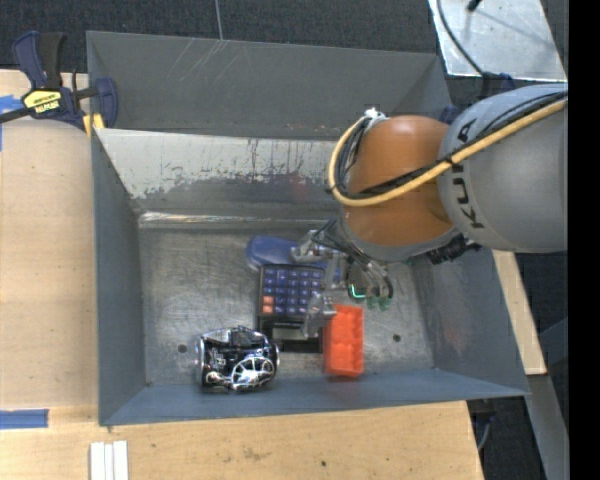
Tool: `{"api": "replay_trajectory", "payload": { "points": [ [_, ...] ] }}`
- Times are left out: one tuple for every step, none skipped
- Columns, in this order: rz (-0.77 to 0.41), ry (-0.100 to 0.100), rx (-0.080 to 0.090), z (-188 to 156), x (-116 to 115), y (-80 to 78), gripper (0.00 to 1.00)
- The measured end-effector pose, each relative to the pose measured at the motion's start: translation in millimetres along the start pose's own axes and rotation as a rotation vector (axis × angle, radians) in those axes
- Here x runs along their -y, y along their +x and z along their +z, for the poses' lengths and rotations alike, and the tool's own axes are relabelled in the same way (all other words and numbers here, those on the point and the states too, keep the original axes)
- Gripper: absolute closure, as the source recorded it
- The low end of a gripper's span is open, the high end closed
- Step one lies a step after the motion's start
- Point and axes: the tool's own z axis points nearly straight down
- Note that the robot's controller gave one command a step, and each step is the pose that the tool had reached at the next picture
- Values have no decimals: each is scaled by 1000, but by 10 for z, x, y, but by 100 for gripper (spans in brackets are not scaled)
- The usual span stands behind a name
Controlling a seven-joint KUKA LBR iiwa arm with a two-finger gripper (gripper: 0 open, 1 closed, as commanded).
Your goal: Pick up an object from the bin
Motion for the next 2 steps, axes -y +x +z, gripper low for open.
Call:
{"api": "replay_trajectory", "payload": {
  "points": [
    [1,0,8,-37,2,-20,0],
    [-57,-1,22,361,-4,-269,0]
  ]
}}
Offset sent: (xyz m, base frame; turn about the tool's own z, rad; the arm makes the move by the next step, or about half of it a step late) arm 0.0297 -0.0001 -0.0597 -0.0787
